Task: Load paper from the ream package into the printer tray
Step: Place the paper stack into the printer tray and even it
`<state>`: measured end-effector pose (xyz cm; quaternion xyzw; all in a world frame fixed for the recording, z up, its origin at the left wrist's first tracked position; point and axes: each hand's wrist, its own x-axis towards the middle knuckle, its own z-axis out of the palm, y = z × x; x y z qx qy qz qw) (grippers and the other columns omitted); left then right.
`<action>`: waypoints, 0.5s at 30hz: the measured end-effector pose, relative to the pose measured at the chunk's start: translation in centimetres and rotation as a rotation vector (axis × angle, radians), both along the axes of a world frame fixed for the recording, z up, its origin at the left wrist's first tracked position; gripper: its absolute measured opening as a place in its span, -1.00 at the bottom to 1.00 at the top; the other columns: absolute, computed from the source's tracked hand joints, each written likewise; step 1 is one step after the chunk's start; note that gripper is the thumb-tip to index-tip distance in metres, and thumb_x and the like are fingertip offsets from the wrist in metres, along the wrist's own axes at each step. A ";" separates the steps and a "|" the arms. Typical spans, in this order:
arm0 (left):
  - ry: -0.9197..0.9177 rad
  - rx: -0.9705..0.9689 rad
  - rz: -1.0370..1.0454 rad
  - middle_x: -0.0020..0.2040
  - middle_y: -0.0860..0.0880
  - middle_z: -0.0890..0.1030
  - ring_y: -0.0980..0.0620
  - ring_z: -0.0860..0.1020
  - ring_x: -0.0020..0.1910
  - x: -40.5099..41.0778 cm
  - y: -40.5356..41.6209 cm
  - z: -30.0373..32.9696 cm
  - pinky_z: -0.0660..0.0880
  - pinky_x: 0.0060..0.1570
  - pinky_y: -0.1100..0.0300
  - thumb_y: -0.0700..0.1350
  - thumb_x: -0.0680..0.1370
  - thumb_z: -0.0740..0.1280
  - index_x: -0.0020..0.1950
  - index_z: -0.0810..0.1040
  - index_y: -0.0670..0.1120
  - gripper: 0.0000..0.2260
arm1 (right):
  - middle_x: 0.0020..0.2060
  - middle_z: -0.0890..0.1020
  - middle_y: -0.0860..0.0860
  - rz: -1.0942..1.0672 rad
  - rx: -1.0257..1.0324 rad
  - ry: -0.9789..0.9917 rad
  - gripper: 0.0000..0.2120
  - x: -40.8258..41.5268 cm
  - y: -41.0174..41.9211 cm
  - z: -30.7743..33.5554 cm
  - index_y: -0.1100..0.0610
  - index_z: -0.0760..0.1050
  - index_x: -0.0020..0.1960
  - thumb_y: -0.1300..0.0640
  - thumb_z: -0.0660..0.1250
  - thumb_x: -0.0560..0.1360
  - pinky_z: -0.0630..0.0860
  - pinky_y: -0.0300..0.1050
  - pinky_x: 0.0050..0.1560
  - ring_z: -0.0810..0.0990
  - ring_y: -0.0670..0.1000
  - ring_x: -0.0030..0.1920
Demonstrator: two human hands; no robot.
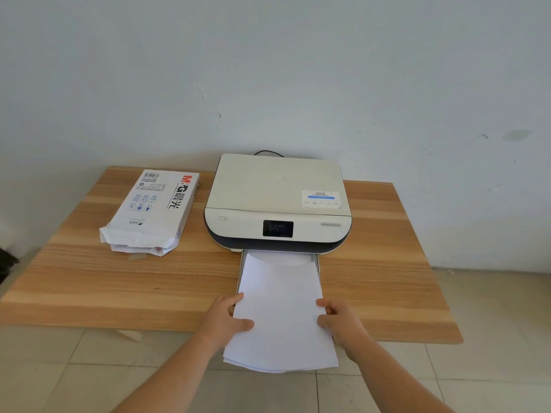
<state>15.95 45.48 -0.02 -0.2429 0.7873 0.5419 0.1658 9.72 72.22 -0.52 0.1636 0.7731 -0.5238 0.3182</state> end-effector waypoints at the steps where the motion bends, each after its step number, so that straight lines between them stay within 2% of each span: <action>1: -0.009 0.009 0.008 0.25 0.01 0.41 0.01 0.45 0.18 0.0 0.0 -0.2 0.45 0.05 0.22 -0.12 0.34 0.56 0.41 0.39 0.03 -0.32 | -0.05 0.57 0.15 -0.003 -0.001 -0.003 -0.55 0.0 0.0 0.0 0.04 0.52 0.21 0.25 0.33 0.33 0.55 0.16 0.12 0.60 0.15 -0.09; 4: -0.036 0.040 0.046 0.25 -0.01 0.45 -0.01 0.47 0.19 -0.1 0.0 -0.5 0.49 0.12 0.14 -0.12 0.31 0.59 0.40 0.41 0.03 -0.30 | -0.06 0.54 0.12 -0.006 -0.004 -0.010 -0.58 -0.1 0.1 -0.1 0.04 0.51 0.20 0.28 0.33 0.36 0.55 0.12 0.14 0.57 0.11 -0.08; 8: -0.068 0.092 0.089 0.24 -0.09 0.49 -0.09 0.51 0.20 -0.1 -0.1 -1.2 0.50 0.20 -0.04 -0.16 0.25 0.62 0.41 0.40 -0.03 -0.23 | -0.05 0.50 0.07 -0.010 -0.006 -0.019 -0.56 -0.4 0.1 -0.5 0.08 0.51 0.24 0.32 0.34 0.38 0.53 0.00 0.03 0.56 0.08 -0.07; 10: -0.067 0.095 0.109 0.26 -0.10 0.48 -0.09 0.51 0.21 0.1 0.0 -1.3 0.50 0.20 0.00 -0.20 0.27 0.60 0.41 0.40 -0.04 -0.26 | -0.02 0.50 0.07 -0.010 -0.008 -0.026 -0.56 -0.4 0.1 -0.8 0.10 0.50 0.24 0.32 0.34 0.38 0.53 0.00 0.06 0.57 0.09 -0.04; 12: -0.065 0.101 0.122 0.27 -0.10 0.47 -0.07 0.52 0.17 0.2 0.2 -1.3 0.53 0.14 0.04 -0.22 0.29 0.60 0.40 0.41 -0.05 -0.27 | -0.06 0.47 0.05 -0.021 -0.014 -0.038 -0.58 -0.3 0.1 -0.9 0.10 0.50 0.23 0.34 0.33 0.40 0.51 -0.04 0.00 0.54 0.06 -0.10; 15: -0.074 0.133 0.137 0.25 -0.07 0.48 -0.04 0.58 0.04 0.5 0.4 -1.1 0.57 -0.04 0.14 -0.25 0.31 0.58 0.40 0.40 -0.06 -0.30 | -0.05 0.48 0.05 -0.033 -0.016 -0.058 -0.59 -0.1 0.3 -1.3 0.08 0.49 0.22 0.36 0.31 0.42 0.54 -0.01 0.03 0.55 0.08 -0.08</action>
